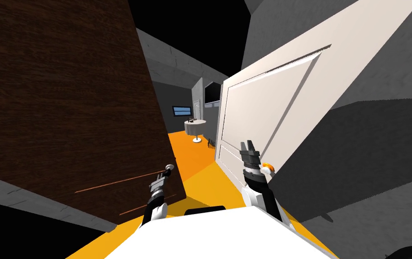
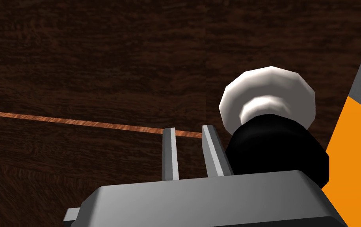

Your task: Pull the door open

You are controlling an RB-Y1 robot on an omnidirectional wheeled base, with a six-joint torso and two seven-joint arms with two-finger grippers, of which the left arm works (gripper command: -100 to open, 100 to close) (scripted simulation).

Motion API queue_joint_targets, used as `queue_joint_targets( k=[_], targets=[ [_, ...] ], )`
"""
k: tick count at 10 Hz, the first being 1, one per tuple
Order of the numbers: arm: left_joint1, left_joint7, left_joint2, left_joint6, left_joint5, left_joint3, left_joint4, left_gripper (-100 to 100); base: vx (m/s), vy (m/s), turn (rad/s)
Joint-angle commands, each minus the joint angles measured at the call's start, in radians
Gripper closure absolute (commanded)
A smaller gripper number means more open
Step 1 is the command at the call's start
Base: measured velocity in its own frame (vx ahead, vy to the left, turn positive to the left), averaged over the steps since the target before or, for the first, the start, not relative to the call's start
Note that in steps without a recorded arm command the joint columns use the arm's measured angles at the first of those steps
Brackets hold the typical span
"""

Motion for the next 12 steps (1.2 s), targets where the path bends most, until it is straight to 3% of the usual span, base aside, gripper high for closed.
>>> queue_joint_targets(
  k=[1,6,7,12],
  targets=[
    [-0.005,-0.001,-0.004,0.005,-0.002,-0.005,0.001,100,-0.018,0.015,-0.027],
    [-0.005,-0.001,-0.004,0.005,-0.002,-0.005,0.001,100,-0.006,0.003,-0.003],
    [-0.006,0.012,0.001,0.012,-0.009,-0.021,-0.003,-100,-0.111,-0.001,-0.106],
    [-0.008,0.036,0.003,0.025,-0.023,-0.058,-0.008,-100,-0.157,0.018,-0.060]
  ],
)
